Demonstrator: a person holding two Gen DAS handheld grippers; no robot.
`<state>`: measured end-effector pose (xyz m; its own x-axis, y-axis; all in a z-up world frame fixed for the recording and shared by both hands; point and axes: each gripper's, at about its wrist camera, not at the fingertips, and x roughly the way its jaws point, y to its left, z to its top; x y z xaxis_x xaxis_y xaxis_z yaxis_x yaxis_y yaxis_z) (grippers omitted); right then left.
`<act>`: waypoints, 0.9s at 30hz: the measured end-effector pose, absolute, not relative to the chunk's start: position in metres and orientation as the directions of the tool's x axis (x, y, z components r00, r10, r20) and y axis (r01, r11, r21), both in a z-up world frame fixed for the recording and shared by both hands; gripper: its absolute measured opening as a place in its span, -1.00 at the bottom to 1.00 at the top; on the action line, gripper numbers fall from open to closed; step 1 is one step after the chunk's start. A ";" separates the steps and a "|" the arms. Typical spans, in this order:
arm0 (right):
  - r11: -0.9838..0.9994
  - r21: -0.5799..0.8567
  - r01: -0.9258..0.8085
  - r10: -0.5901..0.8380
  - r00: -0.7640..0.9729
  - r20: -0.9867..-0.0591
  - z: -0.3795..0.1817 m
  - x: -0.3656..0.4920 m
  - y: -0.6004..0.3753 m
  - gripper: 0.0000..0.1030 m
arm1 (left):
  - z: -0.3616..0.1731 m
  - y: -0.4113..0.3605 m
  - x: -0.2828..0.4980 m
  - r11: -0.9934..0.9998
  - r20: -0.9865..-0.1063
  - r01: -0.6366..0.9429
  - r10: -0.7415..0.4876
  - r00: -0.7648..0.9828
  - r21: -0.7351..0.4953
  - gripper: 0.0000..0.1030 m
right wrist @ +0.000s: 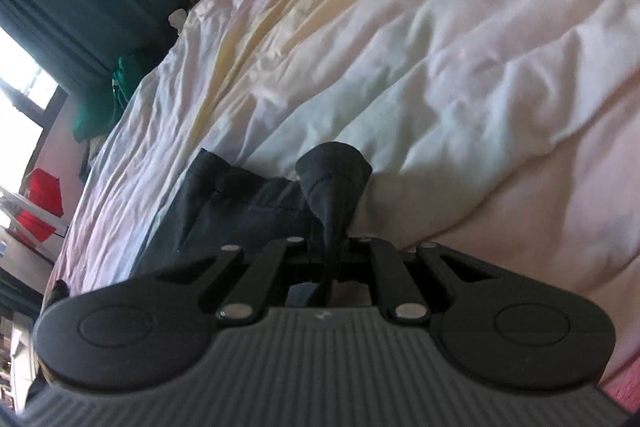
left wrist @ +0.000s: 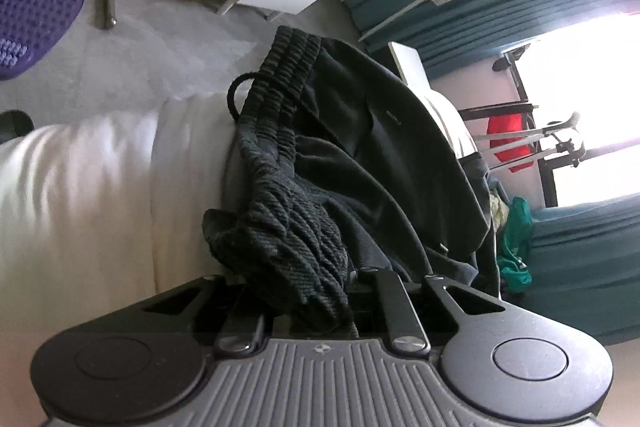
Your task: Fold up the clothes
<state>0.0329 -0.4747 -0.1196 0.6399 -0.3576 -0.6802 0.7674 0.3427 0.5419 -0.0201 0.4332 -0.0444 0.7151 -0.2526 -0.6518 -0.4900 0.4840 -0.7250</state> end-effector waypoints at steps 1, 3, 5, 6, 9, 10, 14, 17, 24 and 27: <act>0.349 0.532 0.771 -0.366 0.635 -0.680 -0.117 0.034 -0.472 -0.83 | -0.043 0.432 -0.020 0.495 -0.648 -0.477 -0.261 0.716 -0.726 -0.63; 0.362 0.515 0.777 -0.382 0.627 -0.679 -0.113 0.037 -0.468 -0.79 | -0.040 0.430 -0.022 0.515 -0.635 -0.446 -0.280 0.720 -0.732 -0.62; 0.381 0.482 0.789 -0.411 0.611 -0.676 -0.104 0.038 -0.466 -0.64 | -0.035 0.425 -0.026 0.544 -0.610 -0.393 -0.303 0.733 -0.742 -0.40; 0.391 0.471 0.791 -0.427 0.609 -0.668 -0.099 0.037 -0.465 -0.58 | -0.032 0.422 -0.028 0.564 -0.601 -0.366 -0.311 0.736 -0.740 -0.17; 0.419 0.463 0.781 -0.469 0.623 -0.626 -0.084 0.034 -0.466 0.07 | -0.018 0.406 -0.037 0.671 -0.627 -0.321 -0.275 0.729 -0.668 0.29; 0.430 0.460 0.777 -0.483 0.628 -0.610 -0.079 0.034 -0.462 0.32 | -0.012 0.400 -0.042 0.709 -0.637 -0.316 -0.240 0.732 -0.630 0.59; 0.522 0.428 0.738 -0.515 0.673 -0.531 -0.051 0.036 -0.439 0.41 | 0.011 0.376 -0.058 0.827 -0.657 -0.297 -0.111 0.746 -0.477 0.78; 0.611 0.416 0.674 -0.482 0.733 -0.479 -0.031 0.041 -0.418 0.41 | 0.027 0.354 -0.063 0.881 -0.646 -0.281 -0.036 0.762 -0.381 0.78; 0.793 0.385 0.472 -0.295 0.851 -0.436 -0.008 0.068 -0.359 0.41 | 0.055 0.293 -0.056 0.934 -0.567 -0.246 0.059 0.821 -0.258 0.90; 0.824 0.393 0.408 -0.227 0.873 -0.432 -0.004 0.073 -0.337 0.41 | 0.065 0.267 -0.055 0.945 -0.525 -0.220 0.062 0.849 -0.244 0.90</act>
